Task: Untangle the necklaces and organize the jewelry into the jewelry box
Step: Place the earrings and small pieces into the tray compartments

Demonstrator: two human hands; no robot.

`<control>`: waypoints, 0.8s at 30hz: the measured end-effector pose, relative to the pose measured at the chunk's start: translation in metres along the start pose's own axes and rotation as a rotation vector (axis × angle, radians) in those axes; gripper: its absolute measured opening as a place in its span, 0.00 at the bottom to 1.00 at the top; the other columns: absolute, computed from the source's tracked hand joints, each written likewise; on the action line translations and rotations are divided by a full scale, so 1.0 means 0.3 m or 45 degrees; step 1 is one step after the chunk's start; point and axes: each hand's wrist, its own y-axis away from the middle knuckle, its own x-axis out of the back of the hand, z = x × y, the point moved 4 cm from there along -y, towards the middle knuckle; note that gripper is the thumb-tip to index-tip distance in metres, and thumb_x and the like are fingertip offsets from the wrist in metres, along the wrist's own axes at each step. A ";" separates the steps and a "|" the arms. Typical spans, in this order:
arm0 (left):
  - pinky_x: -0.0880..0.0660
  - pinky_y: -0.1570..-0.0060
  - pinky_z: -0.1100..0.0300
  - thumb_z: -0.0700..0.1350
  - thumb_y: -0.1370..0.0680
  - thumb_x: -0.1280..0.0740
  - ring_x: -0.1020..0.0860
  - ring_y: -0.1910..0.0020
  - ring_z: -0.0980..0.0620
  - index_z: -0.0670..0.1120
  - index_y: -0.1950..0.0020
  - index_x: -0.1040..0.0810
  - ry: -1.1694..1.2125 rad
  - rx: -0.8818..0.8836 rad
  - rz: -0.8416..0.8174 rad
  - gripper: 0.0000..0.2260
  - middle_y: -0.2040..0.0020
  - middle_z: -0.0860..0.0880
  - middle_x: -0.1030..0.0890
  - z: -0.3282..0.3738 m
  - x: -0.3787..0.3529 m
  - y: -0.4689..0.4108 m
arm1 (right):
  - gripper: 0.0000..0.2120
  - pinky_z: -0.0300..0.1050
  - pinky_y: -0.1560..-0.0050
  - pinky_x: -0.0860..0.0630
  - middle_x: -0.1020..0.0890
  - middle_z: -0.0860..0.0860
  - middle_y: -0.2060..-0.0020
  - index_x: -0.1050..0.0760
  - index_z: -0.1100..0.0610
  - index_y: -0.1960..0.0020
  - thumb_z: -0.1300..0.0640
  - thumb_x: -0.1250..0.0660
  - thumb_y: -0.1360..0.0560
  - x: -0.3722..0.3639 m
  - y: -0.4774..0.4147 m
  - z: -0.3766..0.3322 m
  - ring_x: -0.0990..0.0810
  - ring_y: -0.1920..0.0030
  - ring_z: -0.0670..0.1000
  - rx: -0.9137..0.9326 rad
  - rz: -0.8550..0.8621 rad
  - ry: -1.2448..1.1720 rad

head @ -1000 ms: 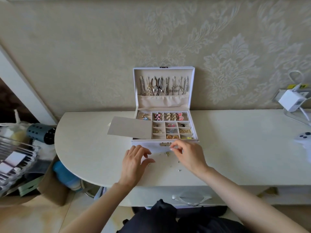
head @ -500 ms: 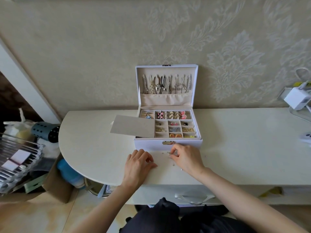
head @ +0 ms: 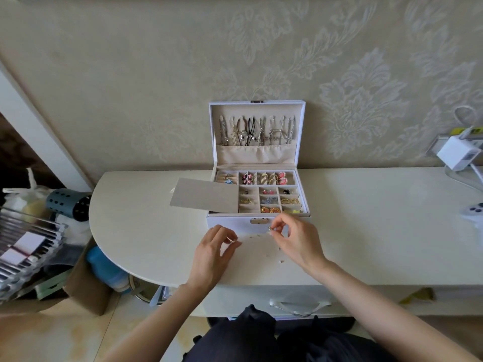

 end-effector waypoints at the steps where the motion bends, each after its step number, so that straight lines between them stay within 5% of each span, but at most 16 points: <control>1: 0.32 0.62 0.74 0.40 0.28 0.27 0.28 0.62 0.61 0.44 0.57 0.24 0.026 -0.010 0.019 0.06 0.59 0.52 0.23 0.013 0.004 -0.014 | 0.07 0.27 0.68 0.37 0.23 0.40 0.67 0.24 0.53 0.61 0.59 0.27 0.32 0.012 -0.002 -0.005 0.26 0.67 0.36 0.030 0.047 -0.030; 6: 0.34 0.61 0.62 0.47 0.29 0.29 0.27 0.62 0.55 0.47 0.59 0.22 -0.142 -0.065 0.133 0.05 0.61 0.54 0.21 0.057 0.019 -0.147 | 0.07 0.35 0.67 0.36 0.26 0.36 0.70 0.25 0.53 0.63 0.61 0.27 0.33 0.050 -0.072 -0.031 0.27 0.69 0.40 0.009 0.164 -0.113; 11: 0.34 0.61 0.58 0.51 0.31 0.31 0.25 0.60 0.47 0.48 0.61 0.20 -0.347 -0.064 0.103 0.07 0.62 0.51 0.21 0.045 -0.005 -0.257 | 0.05 0.28 0.67 0.37 0.25 0.38 0.68 0.24 0.55 0.62 0.60 0.28 0.31 0.020 -0.167 -0.051 0.27 0.68 0.37 -0.074 0.036 -0.069; 20: 0.32 0.65 0.55 0.54 0.29 0.35 0.24 0.63 0.45 0.48 0.59 0.18 -0.398 -0.078 0.070 0.11 0.63 0.51 0.21 0.043 -0.010 -0.275 | 0.06 0.36 0.65 0.33 0.18 0.43 0.60 0.22 0.53 0.54 0.60 0.28 0.30 -0.036 -0.208 -0.065 0.29 0.69 0.39 -0.068 -0.077 -0.069; 24: 0.32 0.62 0.55 0.47 0.30 0.29 0.25 0.61 0.46 0.48 0.53 0.19 -0.348 -0.017 0.134 0.07 0.59 0.50 0.20 0.035 0.010 -0.245 | 0.07 0.27 0.64 0.34 0.19 0.40 0.61 0.21 0.52 0.53 0.61 0.28 0.29 -0.027 -0.204 -0.062 0.26 0.66 0.37 -0.083 -0.077 -0.100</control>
